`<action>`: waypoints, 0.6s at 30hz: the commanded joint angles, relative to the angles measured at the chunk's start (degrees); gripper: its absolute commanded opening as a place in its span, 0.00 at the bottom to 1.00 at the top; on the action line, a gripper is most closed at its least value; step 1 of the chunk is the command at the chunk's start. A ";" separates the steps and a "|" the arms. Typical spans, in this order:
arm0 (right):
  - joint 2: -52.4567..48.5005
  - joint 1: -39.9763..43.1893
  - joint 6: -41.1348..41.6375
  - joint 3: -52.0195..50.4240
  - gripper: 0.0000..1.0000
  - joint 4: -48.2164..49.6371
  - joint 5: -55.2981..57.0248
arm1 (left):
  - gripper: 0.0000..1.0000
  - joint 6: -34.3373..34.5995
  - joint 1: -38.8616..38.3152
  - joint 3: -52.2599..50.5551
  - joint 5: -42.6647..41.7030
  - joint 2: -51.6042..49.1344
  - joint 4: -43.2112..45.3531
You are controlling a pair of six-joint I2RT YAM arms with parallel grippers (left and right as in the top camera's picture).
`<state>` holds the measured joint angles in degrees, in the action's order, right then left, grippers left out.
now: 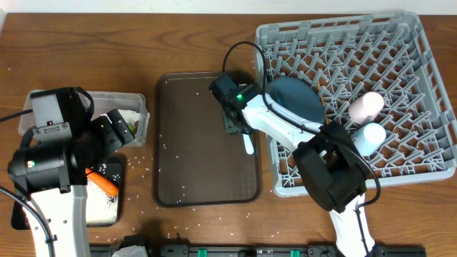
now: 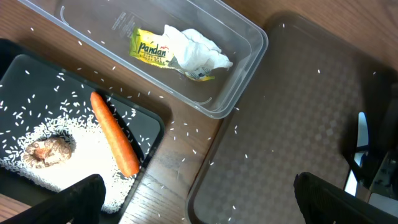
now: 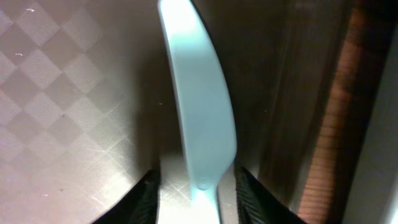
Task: Sort waste into correct bins and load items into the dishwasher rack
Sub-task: 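Reach the right gripper to the light-blue knife and grasp it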
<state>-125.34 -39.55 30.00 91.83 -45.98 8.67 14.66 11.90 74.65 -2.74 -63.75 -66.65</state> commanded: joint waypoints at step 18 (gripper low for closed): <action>-1.03 0.11 -6.73 1.46 0.01 0.39 0.09 | 0.98 0.04 0.31 0.59 0.68 -0.24 -0.17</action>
<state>-125.43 -39.55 26.65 92.42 -45.23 7.57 14.66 11.90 74.65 -2.76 -63.77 -66.67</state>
